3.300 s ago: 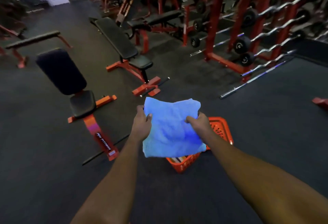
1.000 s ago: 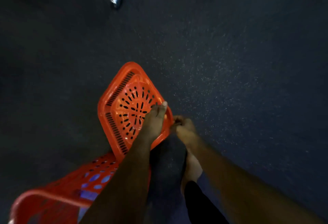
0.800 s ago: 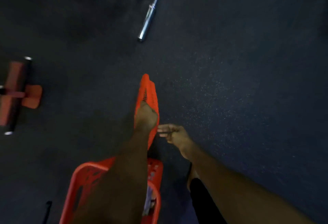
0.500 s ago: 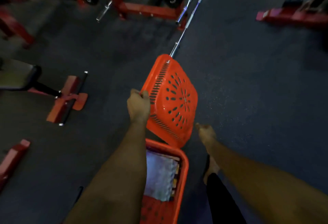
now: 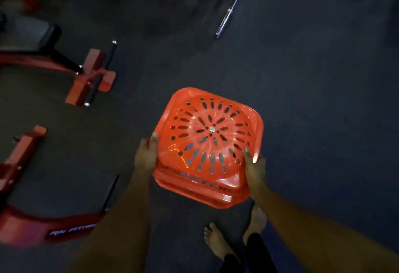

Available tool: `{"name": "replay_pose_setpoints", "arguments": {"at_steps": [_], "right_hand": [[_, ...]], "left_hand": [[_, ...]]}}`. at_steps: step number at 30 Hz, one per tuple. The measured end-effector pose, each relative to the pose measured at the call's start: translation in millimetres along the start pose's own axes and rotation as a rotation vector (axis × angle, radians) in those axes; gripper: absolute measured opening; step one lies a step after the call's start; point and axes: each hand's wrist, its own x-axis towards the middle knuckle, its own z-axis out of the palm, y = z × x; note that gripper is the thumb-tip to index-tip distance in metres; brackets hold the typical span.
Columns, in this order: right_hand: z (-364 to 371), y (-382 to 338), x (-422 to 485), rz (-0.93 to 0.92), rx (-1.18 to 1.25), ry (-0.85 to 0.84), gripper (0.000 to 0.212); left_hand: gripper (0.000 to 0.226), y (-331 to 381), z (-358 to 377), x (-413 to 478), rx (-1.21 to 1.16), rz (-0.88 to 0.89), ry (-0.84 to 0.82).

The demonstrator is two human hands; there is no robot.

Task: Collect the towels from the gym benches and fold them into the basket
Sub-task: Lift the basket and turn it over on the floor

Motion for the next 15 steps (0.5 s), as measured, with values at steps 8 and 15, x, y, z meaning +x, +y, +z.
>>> {"name": "replay_pose_setpoints", "arguments": {"at_steps": [8, 15], "right_hand": [[33.1, 87.7, 14.5, -0.04, -0.121, 0.008, 0.112], [41.1, 94.2, 16.7, -0.044, -0.318, -0.051, 0.099]], "left_hand": [[0.098, -129.1, 46.9, 52.1, 0.017, -0.111, -0.197], [0.114, -104.9, 49.5, 46.7, 0.338, -0.122, -0.253]]}}
